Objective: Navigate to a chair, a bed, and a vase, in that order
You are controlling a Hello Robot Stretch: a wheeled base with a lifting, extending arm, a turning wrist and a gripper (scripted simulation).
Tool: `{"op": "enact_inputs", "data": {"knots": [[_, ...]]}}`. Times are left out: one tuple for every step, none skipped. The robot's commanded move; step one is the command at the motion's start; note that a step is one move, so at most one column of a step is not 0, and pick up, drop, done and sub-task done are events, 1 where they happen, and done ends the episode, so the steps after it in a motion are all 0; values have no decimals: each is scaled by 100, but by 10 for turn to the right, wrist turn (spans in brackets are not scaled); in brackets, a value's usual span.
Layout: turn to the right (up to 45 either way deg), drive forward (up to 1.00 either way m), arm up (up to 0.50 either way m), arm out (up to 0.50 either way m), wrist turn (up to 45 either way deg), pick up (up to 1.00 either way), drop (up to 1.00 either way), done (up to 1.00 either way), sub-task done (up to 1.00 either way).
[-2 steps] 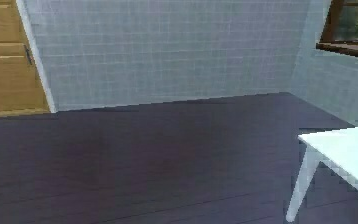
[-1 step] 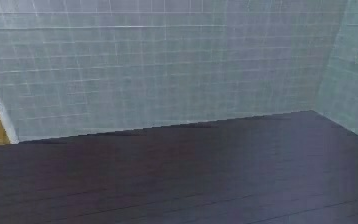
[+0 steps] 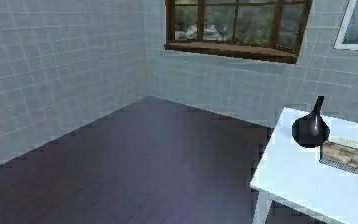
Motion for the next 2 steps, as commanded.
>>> {"op": "enact_inputs", "data": {"knots": [[330,0,0,0,0,0,0,0,0],[0,0,0,0,0,0,0,100,0]]}}
